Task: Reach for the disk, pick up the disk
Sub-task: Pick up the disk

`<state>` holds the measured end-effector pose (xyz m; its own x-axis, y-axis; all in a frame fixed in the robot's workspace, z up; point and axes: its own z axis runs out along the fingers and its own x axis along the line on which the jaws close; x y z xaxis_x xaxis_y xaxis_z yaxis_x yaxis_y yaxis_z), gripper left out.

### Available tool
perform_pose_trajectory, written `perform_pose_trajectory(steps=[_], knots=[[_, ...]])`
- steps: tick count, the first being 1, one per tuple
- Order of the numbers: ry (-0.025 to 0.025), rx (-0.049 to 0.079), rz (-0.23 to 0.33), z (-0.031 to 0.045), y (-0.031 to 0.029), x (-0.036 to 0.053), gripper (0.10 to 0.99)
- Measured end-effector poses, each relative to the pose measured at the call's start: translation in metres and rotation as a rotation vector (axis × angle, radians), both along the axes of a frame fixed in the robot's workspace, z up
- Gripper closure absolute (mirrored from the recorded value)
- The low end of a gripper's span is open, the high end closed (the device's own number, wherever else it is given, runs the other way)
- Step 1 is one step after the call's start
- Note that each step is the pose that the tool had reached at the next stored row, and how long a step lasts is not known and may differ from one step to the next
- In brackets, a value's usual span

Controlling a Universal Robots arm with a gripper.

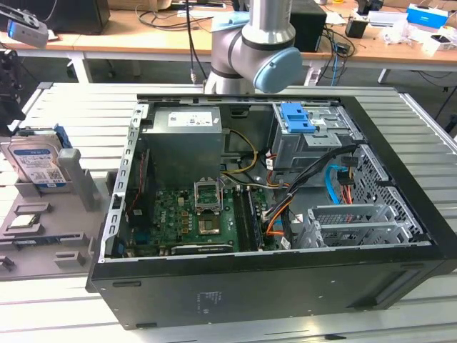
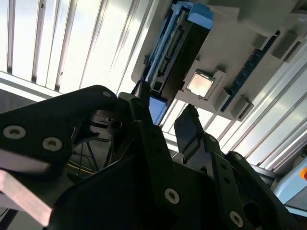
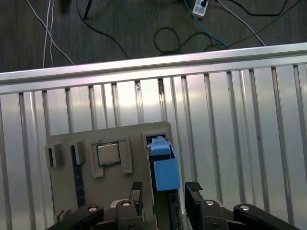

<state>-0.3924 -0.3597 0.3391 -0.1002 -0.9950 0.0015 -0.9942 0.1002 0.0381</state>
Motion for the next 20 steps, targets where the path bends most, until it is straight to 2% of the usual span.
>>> perform_pose_trajectory(steps=[3,9,12,18,20], knots=[[0.0002,0.0,0.012,-0.005,0.0044,-0.003,0.604],[0.0,0.0,0.095,-0.0233,0.0044,-0.0079,0.604],[0.0,0.0,0.112,-0.0296,0.0044,-0.008,0.604],[0.0,0.0,0.144,-0.0485,0.0044,-0.008,0.604],[0.0001,0.0,0.148,-0.0507,0.0044,-0.008,0.604]])
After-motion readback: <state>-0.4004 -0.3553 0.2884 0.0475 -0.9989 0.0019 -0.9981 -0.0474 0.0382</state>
